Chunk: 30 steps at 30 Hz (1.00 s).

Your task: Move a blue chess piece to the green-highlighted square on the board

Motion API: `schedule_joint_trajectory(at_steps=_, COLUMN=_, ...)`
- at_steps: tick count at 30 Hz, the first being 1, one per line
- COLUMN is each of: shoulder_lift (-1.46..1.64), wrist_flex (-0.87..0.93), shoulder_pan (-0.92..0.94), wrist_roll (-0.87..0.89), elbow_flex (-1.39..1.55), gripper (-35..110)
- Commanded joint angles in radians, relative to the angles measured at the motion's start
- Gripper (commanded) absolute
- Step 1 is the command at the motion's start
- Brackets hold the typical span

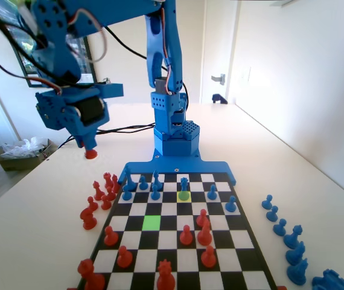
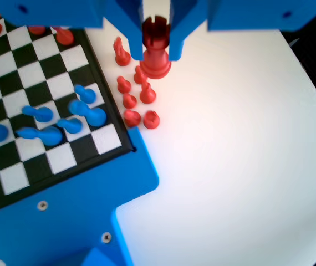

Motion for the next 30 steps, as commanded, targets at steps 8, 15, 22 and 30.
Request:
schedule_joint_trajectory(at_steps=8, shoulder_lift=-0.072, wrist_flex=-0.186, shoulder_pan=0.081, wrist_roll=-0.083, elbow_flex=0.054, gripper=1)
schedule_joint_trajectory(at_steps=15, shoulder_lift=-0.140, wrist_flex=-0.284, shoulder_pan=0.087, wrist_roll=-0.083, elbow_flex=0.074, gripper=1)
schedule_joint_trajectory(at_steps=22, shoulder_lift=-0.198, wrist_flex=-0.376, shoulder_pan=0.054, wrist_roll=-0.060, elbow_flex=0.097, gripper=1)
schedule_joint_trajectory(at_steps=30, shoulder_lift=-0.224, wrist_flex=-0.468, shoulder_pan=0.037, wrist_roll=-0.055, elbow_flex=0.164, gripper=1)
